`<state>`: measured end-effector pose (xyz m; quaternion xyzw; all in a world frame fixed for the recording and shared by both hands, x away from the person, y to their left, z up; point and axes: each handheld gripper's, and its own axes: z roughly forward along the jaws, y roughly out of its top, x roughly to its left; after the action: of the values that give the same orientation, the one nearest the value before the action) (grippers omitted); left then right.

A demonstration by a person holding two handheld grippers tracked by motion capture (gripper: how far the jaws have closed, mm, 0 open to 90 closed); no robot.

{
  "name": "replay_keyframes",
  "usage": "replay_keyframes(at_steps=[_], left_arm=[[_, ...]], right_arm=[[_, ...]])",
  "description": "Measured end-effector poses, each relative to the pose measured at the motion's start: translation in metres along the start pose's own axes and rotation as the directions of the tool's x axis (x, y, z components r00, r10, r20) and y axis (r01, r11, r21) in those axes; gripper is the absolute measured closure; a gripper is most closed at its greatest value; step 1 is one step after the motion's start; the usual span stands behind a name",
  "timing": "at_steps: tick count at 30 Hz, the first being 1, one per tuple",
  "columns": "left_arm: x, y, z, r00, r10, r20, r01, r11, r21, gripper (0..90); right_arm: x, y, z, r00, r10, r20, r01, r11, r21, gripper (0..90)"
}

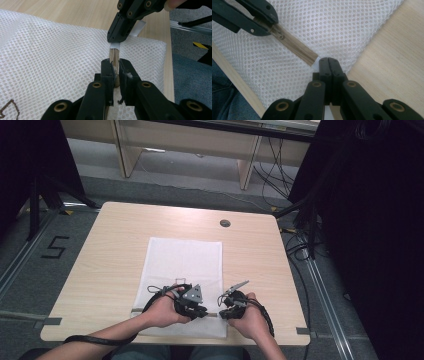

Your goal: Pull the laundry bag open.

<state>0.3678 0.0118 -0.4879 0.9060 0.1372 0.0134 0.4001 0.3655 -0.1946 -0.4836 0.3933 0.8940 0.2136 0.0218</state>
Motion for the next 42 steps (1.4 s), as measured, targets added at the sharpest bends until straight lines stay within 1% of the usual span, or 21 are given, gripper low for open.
replay_keyframes(at_steps=[10, 12, 15, 16, 17, 18, 19, 20, 21, 25, 26, 29, 30, 32, 34, 37, 38, 39, 40, 41, 42], left_arm=[[0.0, 0.0, -0.001, 1.0, 0.009, -0.001, -0.009, 1.0, 0.001, 82.2], [0.0, 0.0, 0.0, 0.9999, 0.015, -0.002, -0.015, 0.9999, 0.003, 82.2], [-0.001, -0.001, -0.003, 1.0, 0.002, -0.002, -0.002, 1.0, 0.004, 82.2], [0.0, -0.001, -0.004, 0.9998, 0.017, -0.006, -0.017, 0.9998, 0.009, 82.2], [0.0, -0.001, -0.004, 1.0, 0.005, -0.002, -0.005, 1.0, 0.004, 82.2], [0.0, -0.001, -0.004, 0.9999, 0.013, -0.004, -0.013, 0.9999, 0.009, 82.2], [0.0, -0.002, -0.004, 1.0, 0.006, -0.004, -0.006, 1.0, 0.005, 82.2], [0.001, -0.002, -0.005, 0.9999, 0.011, -0.004, -0.011, 0.9999, 0.007, 82.2], [0.001, -0.002, -0.005, 1.0, -0.001, -0.001, 0.001, 1.0, 0.0, 82.2], [0.001, -0.002, -0.007, 0.9999, 0.016, -0.005, -0.016, 0.9998, 0.011, 82.2], [0.001, -0.003, -0.007, 1.0, 0.004, -0.002, -0.004, 1.0, 0.004, 82.2], [0.001, -0.003, -0.008, 1.0, 0.002, -0.002, -0.002, 1.0, 0.002, 82.2], [0.001, -0.003, -0.009, 0.9999, 0.009, -0.006, -0.009, 0.9999, 0.011, 82.2], [0.001, -0.004, -0.009, 1.0, 0.001, -0.001, -0.001, 1.0, 0.003, 82.2], [0.002, -0.004, -0.011, 0.9997, 0.023, -0.004, -0.023, 0.9997, 0.007, 82.2], [0.001, -0.005, -0.011, 1.0, 0.004, -0.002, -0.004, 1.0, 0.004, 82.2], [0.001, -0.005, -0.012, 0.9998, 0.018, -0.006, -0.018, 0.9998, 0.009, 82.2], [0.001, -0.005, -0.013, 0.9999, 0.012, -0.005, -0.012, 0.9999, 0.005, 82.2], [0.002, -0.005, -0.014, 0.9995, 0.03, -0.009, -0.03, 0.9995, 0.012, 82.2], [0.002, -0.006, -0.014, 0.9999, 0.01, -0.004, -0.01, 0.9999, 0.011, 82.2], [0.001, -0.007, -0.014, 1.0, 0.003, -0.003, -0.003, 1.0, 0.004, 82.2]], right_arm=[[0.0, 0.0, 0.0, 1.0, 0.009, 0.001, -0.009, 1.0, 0.008, 90.0], [0.0, 0.0, 0.0, 1.0, -0.001, 0.0, 0.001, 1.0, 0.0, 90.0], [0.0, 0.0, 0.0, 1.0, 0.0, 0.0, 0.0, 1.0, 0.0, 90.0], [0.0, 0.0, 0.0, 1.0, -0.001, 0.0, 0.001, 1.0, 0.0, 90.0], [0.0, 0.0, 0.0, 1.0, 0.002, 0.002, -0.002, 1.0, 0.002, 90.0], [0.0, 0.0, 0.0, 1.0, -0.001, 0.0, 0.001, 1.0, 0.0, 90.0], [0.0, 0.0, 0.0, 1.0, 0.002, 0.002, -0.002, 1.0, 0.003, 90.0], [0.0, 0.0, 0.0, 1.0, 0.002, 0.003, -0.002, 1.0, 0.003, 90.0], [0.0, 0.0, 0.0, 1.0, -0.001, 0.0, 0.001, 1.0, 0.0, 90.0], [0.0, 0.0, 0.0, 1.0, 0.002, 0.003, -0.002, 1.0, 0.003, 90.0], [0.0, 0.0, 0.0, 1.0, 0.002, 0.003, -0.002, 1.0, 0.003, 90.0], [0.0, 0.0, 0.0, 1.0, 0.001, 0.003, -0.001, 1.0, 0.003, 90.0], [0.0, 0.0, 0.0, 1.0, 0.002, 0.002, -0.002, 1.0, 0.003, 90.0], [0.0, 0.0, 0.0, 1.0, 0.002, 0.002, -0.002, 1.0, 0.003, 90.0], [0.0, 0.0, 0.0, 1.0, 0.001, 0.003, -0.001, 1.0, 0.003, 90.0], [0.0, 0.0, 0.0, 1.0, 0.002, 0.002, -0.002, 1.0, 0.002, 90.0], [0.0, 0.0, 0.0, 1.0, 0.001, 0.003, -0.001, 1.0, 0.002, 90.0], [0.0, 0.0, 0.0, 1.0, 0.001, 0.003, -0.001, 1.0, 0.002, 90.0], [0.0, 0.0, 0.0, 1.0, 0.001, 0.002, -0.001, 1.0, 0.002, 90.0], [0.0, 0.0, 0.0, 1.0, 0.002, 0.002, -0.002, 1.0, 0.003, 90.0], [0.0, 0.0, 0.0, 1.0, -0.001, 0.001, 0.001, 1.0, 0.001, 90.0]])
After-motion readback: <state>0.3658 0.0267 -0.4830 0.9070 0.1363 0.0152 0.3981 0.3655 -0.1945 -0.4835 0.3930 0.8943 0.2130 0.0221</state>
